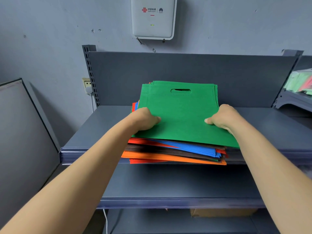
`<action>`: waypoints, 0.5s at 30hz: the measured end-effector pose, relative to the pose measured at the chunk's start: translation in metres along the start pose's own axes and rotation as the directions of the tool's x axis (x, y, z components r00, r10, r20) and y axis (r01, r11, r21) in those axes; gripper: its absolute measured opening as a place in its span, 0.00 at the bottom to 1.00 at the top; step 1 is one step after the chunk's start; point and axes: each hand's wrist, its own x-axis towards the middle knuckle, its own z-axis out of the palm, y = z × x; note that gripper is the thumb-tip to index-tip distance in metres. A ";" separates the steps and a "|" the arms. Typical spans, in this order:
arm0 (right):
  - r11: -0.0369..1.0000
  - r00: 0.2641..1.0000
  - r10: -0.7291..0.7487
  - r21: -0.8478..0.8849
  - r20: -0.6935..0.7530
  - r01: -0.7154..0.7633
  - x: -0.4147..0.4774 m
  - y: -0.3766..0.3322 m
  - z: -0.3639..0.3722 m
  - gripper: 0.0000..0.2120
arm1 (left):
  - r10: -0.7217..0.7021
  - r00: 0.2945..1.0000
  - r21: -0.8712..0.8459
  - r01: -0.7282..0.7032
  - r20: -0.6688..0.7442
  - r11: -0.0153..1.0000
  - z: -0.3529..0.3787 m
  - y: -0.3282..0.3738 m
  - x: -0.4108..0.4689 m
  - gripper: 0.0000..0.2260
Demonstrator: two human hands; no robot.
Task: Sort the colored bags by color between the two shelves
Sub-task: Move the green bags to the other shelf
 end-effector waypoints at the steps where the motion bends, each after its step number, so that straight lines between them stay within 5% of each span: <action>1: 1.000 1.000 0.002 -0.006 -0.005 -0.002 0.000 0.000 -0.001 0.27 | -0.002 1.000 -0.004 0.002 0.001 1.000 0.000 -0.001 -0.001 0.26; 5: 1.000 1.000 0.008 -0.019 -0.029 -0.008 -0.001 0.000 -0.003 0.21 | -0.031 0.999 -0.005 0.031 0.018 0.999 0.007 -0.001 -0.005 0.28; 15: 0.998 0.997 0.055 0.022 -0.055 -0.053 -0.003 0.012 -0.009 0.27 | 0.009 1.000 -0.091 -0.007 0.021 0.996 0.007 0.009 -0.006 0.30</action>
